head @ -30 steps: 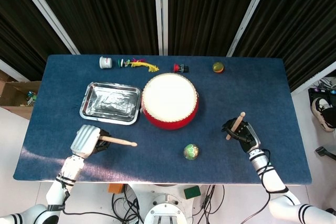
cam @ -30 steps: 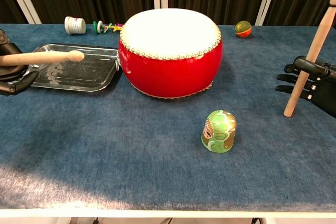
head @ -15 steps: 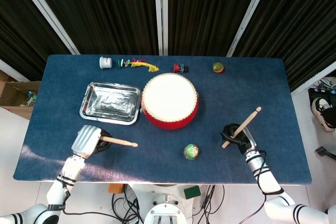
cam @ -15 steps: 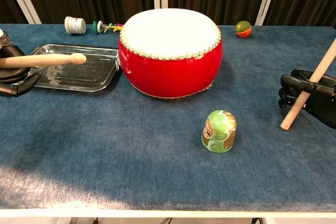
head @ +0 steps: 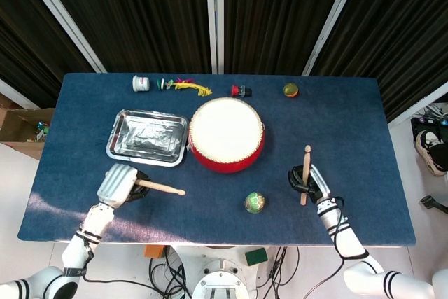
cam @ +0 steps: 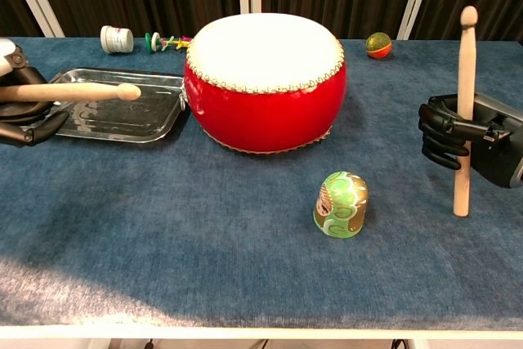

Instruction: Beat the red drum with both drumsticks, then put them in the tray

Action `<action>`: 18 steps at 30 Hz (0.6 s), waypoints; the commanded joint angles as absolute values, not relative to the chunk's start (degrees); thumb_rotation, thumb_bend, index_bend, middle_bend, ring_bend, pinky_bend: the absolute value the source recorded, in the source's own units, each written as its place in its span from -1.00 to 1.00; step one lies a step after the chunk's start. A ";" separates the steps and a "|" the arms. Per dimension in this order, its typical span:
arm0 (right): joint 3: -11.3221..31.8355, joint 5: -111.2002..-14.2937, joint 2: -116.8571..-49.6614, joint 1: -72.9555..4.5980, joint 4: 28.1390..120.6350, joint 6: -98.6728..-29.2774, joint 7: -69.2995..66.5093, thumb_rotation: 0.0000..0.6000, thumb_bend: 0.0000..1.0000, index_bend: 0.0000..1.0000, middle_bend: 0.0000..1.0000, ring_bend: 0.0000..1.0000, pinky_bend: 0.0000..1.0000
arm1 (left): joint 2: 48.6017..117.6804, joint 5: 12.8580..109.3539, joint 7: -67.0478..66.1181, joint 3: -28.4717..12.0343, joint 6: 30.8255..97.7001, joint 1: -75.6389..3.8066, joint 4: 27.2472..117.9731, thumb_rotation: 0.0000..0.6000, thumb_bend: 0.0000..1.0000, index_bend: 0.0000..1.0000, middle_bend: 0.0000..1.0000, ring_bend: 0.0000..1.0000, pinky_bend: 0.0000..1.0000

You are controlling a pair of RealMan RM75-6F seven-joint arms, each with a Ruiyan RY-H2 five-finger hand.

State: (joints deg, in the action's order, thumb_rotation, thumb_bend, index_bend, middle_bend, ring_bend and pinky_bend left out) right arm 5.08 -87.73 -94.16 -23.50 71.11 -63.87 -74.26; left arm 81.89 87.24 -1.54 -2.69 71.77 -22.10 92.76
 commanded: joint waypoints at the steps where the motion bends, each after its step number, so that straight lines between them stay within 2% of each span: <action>1: 5.97 -88.84 -88.04 -25.23 78.43 -64.41 -61.58 1.00 0.81 1.00 1.00 1.00 1.00 | 81.48 87.70 -1.99 -2.99 71.33 -22.76 92.96 1.00 -0.03 1.00 1.00 1.00 1.00; 7: 8.34 -86.78 -81.08 -25.98 86.80 -64.89 -44.96 1.00 0.81 1.00 1.00 1.00 1.00 | 81.37 88.45 -2.54 -3.76 71.67 -23.66 93.48 1.00 -0.03 1.00 1.00 1.00 1.00; 11: 9.41 -86.27 -78.40 -26.60 88.42 -65.49 -34.34 1.00 0.80 1.00 1.00 1.00 1.00 | 81.45 88.59 -3.59 -4.20 71.99 -24.05 93.10 1.00 -0.03 1.00 1.00 1.00 1.00; 18: 12.17 -84.22 -73.24 -32.22 87.78 -60.63 0.41 1.00 0.80 1.00 1.00 1.00 1.00 | 80.39 86.25 -11.16 -8.09 68.38 -28.14 93.93 1.00 0.00 1.00 1.00 1.00 1.00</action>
